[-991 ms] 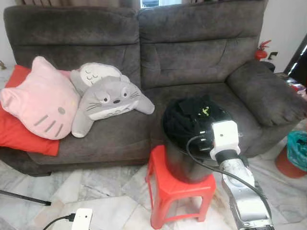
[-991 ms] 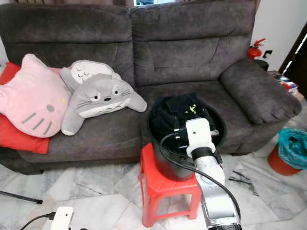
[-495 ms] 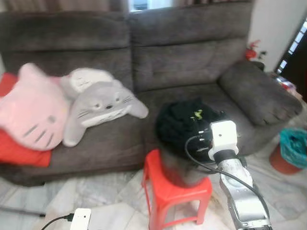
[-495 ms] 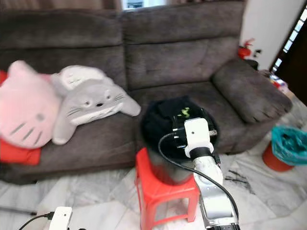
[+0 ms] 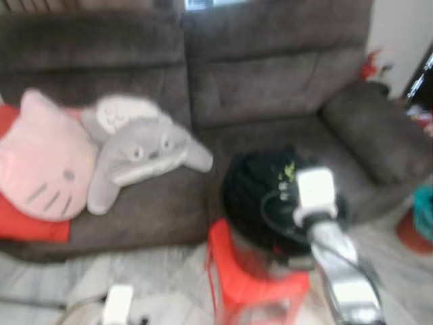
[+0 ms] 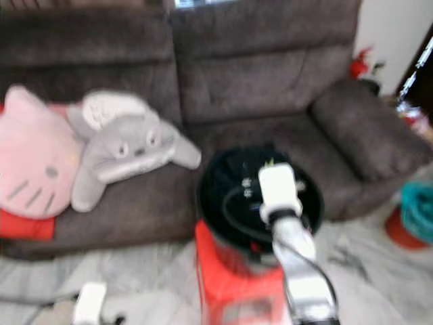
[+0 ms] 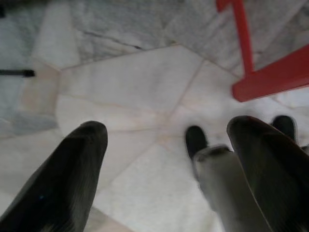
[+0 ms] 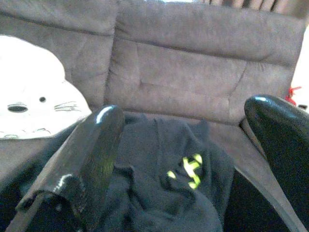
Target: Hang hanger
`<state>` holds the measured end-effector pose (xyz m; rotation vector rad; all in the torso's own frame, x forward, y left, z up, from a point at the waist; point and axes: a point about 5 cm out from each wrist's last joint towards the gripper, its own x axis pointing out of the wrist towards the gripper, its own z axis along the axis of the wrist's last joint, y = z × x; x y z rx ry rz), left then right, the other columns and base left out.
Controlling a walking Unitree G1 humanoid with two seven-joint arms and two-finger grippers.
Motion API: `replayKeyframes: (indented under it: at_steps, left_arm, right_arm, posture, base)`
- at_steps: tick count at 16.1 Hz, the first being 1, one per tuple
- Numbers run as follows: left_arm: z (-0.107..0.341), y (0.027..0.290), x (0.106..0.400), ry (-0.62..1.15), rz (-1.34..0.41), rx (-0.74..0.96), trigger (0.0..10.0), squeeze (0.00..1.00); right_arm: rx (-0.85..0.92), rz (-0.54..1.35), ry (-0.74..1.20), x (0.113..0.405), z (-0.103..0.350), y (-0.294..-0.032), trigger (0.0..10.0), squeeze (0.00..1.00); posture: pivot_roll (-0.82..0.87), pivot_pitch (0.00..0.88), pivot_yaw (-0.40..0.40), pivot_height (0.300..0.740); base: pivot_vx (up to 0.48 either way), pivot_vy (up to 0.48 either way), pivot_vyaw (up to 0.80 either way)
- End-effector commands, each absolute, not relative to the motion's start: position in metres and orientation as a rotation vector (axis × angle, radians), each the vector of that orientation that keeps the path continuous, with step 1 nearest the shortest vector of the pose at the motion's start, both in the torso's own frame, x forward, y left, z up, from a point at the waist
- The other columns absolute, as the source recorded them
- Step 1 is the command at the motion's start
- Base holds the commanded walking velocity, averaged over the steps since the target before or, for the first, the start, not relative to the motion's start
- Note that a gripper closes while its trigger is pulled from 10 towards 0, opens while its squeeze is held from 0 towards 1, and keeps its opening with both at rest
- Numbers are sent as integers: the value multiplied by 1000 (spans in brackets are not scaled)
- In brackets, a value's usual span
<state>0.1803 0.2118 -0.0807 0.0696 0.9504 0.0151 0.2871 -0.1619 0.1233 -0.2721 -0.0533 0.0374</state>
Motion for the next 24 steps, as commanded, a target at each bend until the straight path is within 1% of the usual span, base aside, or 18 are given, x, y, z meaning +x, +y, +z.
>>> replayKeyframes:
  at_steps: [1, 24]
  left_arm:
    - [-83, 218, 173, 978, 24, 92, 10000, 0]
    - [-83, 218, 173, 980, 19, 95, 10000, 0]
  right_arm:
    - [-263, 47, -66, 288, 126, -158, 10000, 0]
    - [-273, 29, -67, 289, 127, -161, 10000, 0]
  posture:
    - [-163, 0, 27, 740]
    - [-161, 0, 22, 740]
  base:
    - [0, 0, 0]
    - [0, 0, 0]
